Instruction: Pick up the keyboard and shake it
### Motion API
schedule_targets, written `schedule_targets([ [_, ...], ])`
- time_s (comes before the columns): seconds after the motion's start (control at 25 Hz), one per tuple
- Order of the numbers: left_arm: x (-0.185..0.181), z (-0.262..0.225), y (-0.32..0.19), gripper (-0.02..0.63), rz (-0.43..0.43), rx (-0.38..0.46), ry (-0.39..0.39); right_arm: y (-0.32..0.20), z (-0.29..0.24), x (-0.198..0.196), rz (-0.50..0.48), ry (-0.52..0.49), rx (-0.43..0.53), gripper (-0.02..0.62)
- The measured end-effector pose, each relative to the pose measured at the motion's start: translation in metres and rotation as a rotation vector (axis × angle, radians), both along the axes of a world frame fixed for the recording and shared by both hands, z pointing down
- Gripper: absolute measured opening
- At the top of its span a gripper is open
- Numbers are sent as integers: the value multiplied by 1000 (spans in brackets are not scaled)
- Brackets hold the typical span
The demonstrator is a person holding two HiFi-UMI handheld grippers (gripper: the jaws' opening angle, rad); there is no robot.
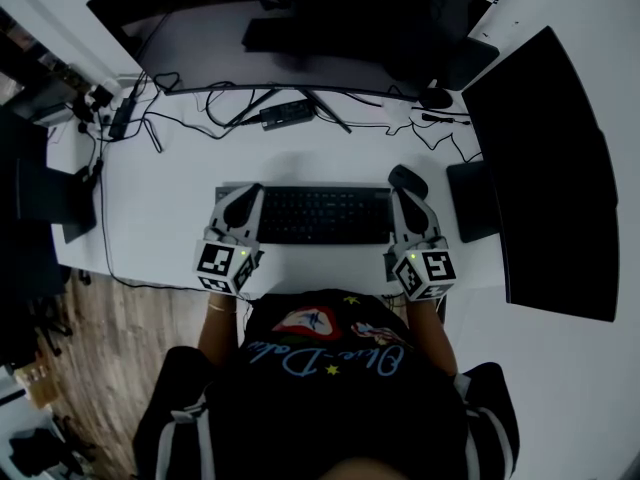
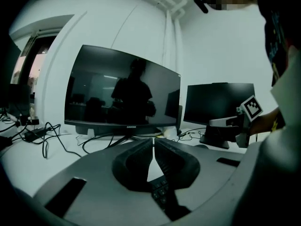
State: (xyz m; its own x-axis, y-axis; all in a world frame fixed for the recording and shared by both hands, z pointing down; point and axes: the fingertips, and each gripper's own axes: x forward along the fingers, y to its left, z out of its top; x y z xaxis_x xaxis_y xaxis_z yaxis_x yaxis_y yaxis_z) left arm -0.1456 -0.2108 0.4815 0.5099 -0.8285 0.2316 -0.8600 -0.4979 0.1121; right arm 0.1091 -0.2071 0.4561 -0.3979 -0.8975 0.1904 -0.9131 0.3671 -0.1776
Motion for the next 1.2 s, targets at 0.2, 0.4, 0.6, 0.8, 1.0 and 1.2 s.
schedule_targets([
  [0.2, 8, -21, 0, 11, 25, 49, 10, 1, -19, -6, -21, -10, 51, 0],
  [0.4, 12, -33, 0, 11, 34, 69, 11, 2, -21, -12, -41, -21, 41, 0],
  [0.6, 14, -35, 0, 11, 38, 66, 17, 3, -17, -15, -54, -22, 19, 0],
  [0.8, 19, -39, 3, 11, 60, 71, 15, 3, -19, -15, -55, -14, 19, 0],
  [1.0, 21, -45, 4, 11, 71, 87, 22, 4, -19, -17, -68, -12, 3, 0],
  [1.2, 21, -48, 3, 11, 66, 91, 46, 4, -20, -19, -80, -28, 11, 0],
])
